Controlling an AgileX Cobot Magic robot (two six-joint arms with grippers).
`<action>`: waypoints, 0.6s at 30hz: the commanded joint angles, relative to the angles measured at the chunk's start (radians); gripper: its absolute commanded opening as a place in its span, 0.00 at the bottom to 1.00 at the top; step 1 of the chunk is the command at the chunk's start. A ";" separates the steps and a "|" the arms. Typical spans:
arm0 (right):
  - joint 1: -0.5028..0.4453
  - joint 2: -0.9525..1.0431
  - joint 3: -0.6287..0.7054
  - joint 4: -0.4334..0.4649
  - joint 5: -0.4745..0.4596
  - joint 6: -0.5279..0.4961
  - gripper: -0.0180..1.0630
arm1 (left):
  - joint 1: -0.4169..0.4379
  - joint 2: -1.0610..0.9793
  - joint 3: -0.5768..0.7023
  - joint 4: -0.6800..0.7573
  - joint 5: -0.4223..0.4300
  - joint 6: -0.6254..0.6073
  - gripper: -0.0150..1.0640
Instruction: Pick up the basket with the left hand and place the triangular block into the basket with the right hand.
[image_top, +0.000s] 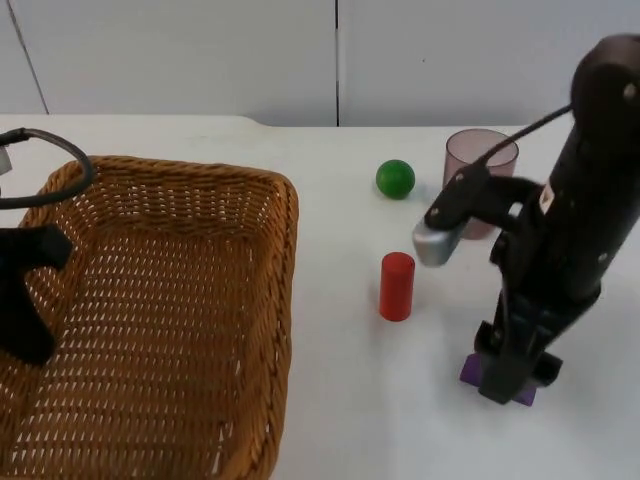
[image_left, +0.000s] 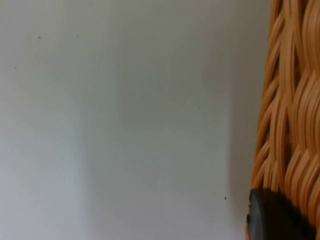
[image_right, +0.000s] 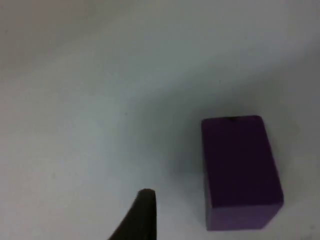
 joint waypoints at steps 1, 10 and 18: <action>0.006 0.029 -0.006 -0.001 -0.022 -0.004 0.76 | 0.003 -0.015 -0.001 -0.030 -0.003 0.003 0.01; 0.006 0.063 -0.006 -0.001 -0.016 0.000 0.23 | 0.003 -0.015 -0.001 -0.032 -0.010 0.003 0.01; 0.006 -0.135 -0.006 -0.006 0.086 -0.006 0.02 | 0.003 -0.015 -0.001 -0.032 -0.008 0.003 0.01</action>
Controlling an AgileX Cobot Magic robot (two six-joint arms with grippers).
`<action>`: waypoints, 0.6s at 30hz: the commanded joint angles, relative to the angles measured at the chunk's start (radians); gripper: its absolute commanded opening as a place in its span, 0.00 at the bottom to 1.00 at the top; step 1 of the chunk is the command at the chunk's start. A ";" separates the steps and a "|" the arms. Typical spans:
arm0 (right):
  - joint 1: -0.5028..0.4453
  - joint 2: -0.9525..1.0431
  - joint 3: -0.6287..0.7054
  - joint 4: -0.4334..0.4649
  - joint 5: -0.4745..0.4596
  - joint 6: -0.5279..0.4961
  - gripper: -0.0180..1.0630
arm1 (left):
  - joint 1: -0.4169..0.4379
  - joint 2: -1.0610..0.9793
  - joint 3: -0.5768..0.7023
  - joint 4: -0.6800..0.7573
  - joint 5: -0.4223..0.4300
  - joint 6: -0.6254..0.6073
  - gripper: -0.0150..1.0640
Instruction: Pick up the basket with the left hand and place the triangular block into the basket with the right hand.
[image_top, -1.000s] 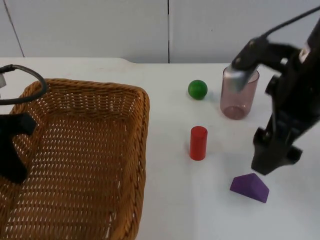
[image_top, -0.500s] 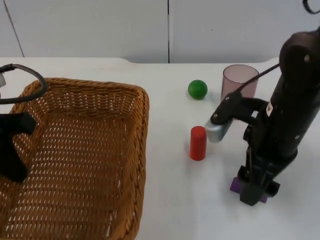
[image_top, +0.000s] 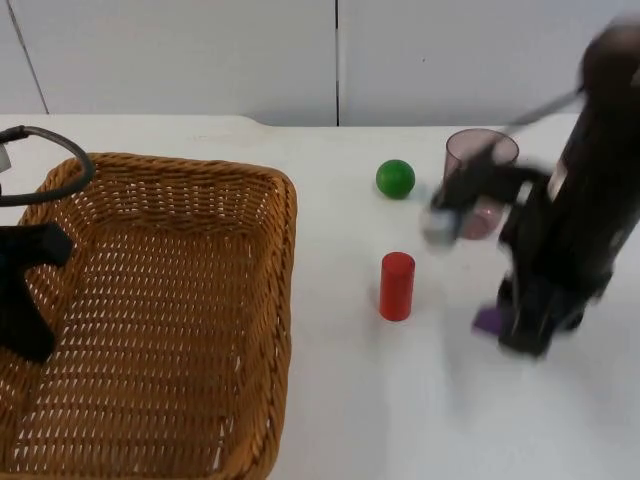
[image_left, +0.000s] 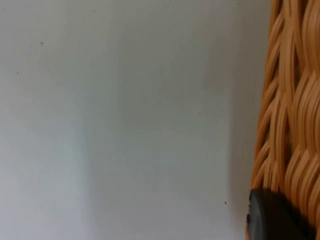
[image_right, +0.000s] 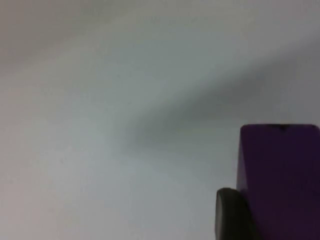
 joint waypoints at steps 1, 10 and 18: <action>0.006 -0.093 -0.004 -0.004 0.041 -0.001 0.02 | 0.003 -0.015 -0.001 -0.029 0.003 0.003 0.01; 0.006 -0.413 -0.004 -0.004 0.102 0.094 0.02 | 0.003 -0.015 -0.001 -0.035 0.001 0.003 0.01; 0.006 -0.461 -0.006 0.021 0.114 0.098 0.02 | 0.003 -0.015 -0.001 -0.039 -0.001 0.016 0.01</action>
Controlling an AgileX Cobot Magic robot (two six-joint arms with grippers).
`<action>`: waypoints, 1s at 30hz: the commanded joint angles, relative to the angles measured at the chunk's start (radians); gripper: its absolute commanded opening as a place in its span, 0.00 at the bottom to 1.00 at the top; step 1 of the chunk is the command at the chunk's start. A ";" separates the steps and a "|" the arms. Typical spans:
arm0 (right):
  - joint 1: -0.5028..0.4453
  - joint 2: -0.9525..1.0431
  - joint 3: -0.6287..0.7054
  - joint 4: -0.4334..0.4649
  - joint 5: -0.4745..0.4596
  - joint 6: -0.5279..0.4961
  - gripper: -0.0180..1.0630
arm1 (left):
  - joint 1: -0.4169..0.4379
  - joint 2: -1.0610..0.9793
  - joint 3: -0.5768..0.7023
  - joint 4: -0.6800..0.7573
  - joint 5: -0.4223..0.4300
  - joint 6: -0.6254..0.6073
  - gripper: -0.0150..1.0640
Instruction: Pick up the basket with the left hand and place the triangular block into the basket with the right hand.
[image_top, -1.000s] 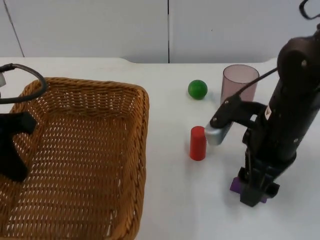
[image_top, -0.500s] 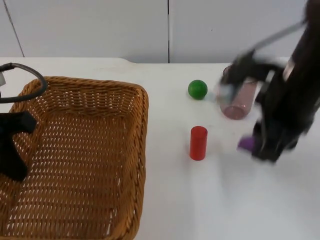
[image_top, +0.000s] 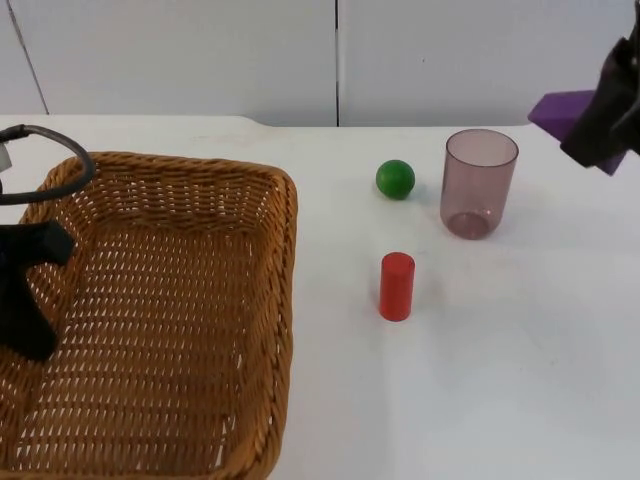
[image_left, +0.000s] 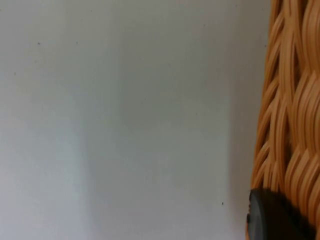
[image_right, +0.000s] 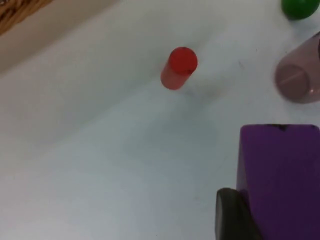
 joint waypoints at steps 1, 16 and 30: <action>0.006 -0.007 -0.010 0.036 -0.008 0.005 0.02 | 0.003 -0.015 -0.001 -0.031 -0.001 0.014 0.01; 0.201 0.273 -0.334 0.127 -0.011 0.005 0.02 | 0.003 -0.015 -0.001 -0.035 -0.007 0.016 0.01; 0.284 0.677 -0.642 0.194 -0.084 0.022 0.10 | 0.003 -0.015 -0.001 -0.059 -0.007 0.025 0.01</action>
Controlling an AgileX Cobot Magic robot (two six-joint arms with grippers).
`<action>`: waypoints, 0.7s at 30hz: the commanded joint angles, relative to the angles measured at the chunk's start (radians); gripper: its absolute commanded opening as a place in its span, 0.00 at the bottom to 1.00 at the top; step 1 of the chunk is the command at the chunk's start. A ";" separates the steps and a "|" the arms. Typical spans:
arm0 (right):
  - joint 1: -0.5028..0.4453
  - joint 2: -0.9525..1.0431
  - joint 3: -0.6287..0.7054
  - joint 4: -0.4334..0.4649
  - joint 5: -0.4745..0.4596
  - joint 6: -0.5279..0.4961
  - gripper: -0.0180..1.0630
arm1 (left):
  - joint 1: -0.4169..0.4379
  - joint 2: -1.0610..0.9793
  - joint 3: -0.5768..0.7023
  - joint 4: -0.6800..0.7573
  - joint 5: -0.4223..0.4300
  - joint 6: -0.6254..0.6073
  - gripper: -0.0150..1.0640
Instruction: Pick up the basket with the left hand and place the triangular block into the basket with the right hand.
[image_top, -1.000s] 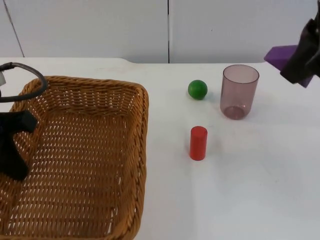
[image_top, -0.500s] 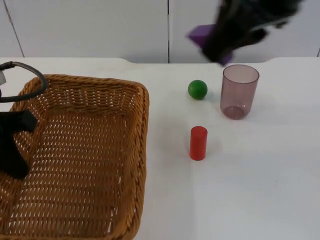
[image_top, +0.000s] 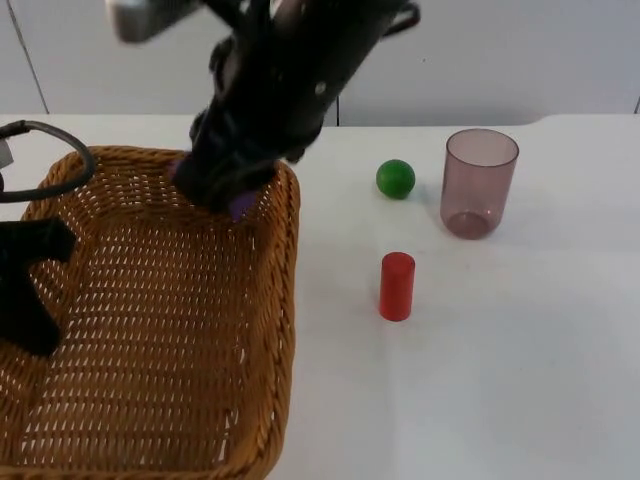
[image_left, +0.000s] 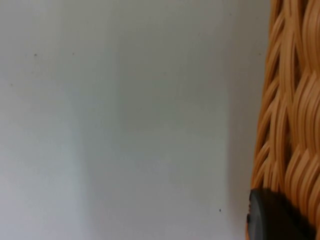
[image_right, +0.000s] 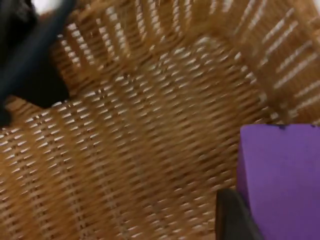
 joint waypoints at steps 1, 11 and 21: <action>0.004 0.017 -0.013 0.021 -0.006 0.003 0.16 | 0.003 -0.015 -0.001 -0.039 0.004 0.003 0.01; -0.038 -0.071 -0.013 0.023 0.002 0.003 0.75 | 0.003 -0.015 -0.001 -0.042 0.010 0.007 0.01; -0.149 -0.442 0.040 0.023 0.111 0.003 0.75 | 0.003 -0.015 -0.001 -0.044 -0.008 0.009 0.01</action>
